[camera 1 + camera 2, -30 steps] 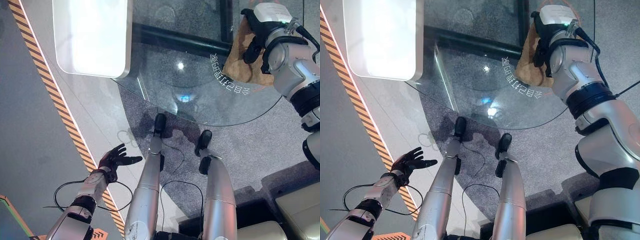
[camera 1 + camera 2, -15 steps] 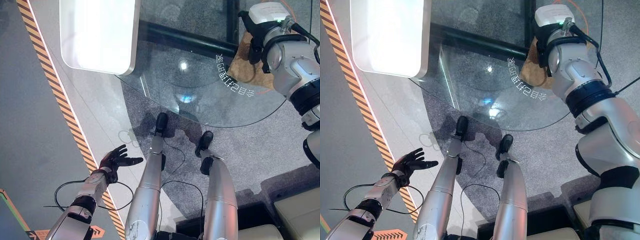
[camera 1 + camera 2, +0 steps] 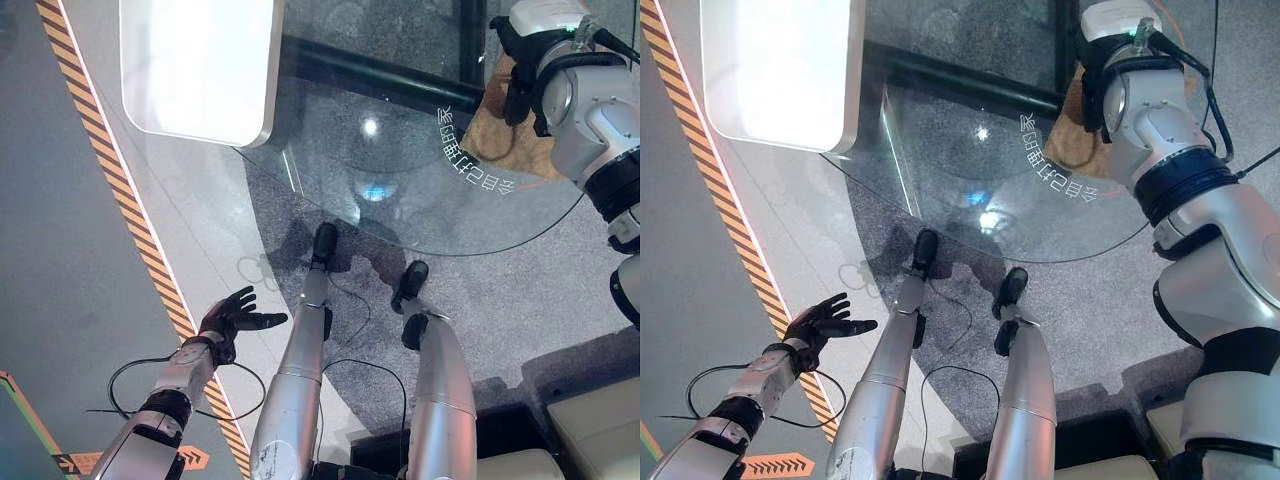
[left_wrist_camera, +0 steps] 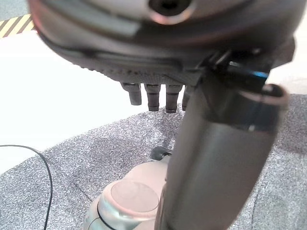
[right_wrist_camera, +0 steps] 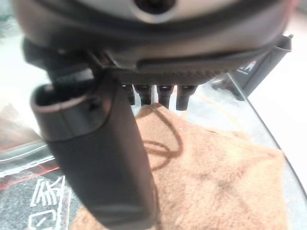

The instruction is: Wipe the table with a cloth and put it in the basket.

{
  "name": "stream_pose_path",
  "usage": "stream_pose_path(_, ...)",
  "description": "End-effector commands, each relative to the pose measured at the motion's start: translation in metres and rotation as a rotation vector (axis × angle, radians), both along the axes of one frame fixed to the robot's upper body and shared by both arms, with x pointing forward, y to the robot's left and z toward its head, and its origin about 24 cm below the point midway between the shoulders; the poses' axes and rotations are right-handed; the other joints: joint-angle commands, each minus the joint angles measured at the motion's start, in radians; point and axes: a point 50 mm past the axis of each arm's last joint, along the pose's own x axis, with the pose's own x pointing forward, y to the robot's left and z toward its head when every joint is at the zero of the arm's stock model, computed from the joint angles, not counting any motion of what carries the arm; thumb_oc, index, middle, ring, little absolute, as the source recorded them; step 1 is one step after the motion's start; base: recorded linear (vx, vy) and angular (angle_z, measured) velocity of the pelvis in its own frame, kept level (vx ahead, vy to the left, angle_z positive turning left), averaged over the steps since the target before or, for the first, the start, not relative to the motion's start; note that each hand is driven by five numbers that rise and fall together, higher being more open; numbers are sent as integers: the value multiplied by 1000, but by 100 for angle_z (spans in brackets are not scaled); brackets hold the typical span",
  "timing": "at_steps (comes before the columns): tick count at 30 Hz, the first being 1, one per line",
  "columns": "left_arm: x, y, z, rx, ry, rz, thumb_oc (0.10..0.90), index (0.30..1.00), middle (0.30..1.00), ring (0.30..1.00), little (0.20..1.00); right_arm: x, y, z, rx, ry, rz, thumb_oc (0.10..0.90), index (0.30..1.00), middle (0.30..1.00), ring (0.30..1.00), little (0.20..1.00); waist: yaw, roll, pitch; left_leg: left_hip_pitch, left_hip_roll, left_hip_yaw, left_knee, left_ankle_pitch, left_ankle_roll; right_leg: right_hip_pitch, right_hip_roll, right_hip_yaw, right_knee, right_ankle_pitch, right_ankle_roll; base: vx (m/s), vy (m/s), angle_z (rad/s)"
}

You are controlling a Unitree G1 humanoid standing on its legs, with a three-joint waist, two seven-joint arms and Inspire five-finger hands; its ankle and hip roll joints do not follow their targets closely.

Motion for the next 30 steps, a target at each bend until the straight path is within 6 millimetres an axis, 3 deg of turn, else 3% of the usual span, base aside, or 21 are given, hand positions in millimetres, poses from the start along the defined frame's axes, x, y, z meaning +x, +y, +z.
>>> stream_pose_path(1,-28,25,-16,61,89,29,800,900,900,900,900,-10,-12,33,-67,-70,-86,800,900,900,900,900,-3,24,-17,-1,-85,99,127,-137,102,45,56,-49,-197,130,8,0,0,0)
stream_pose_path(30,-27,18,-18,44,92,9,800,900,900,900,900,-9,-36,20,109,-25,-185,800,900,900,900,900,-2,42,-17,-11,-87,101,117,-127,101,29,52,-45,-205,140,8,0,0,0)
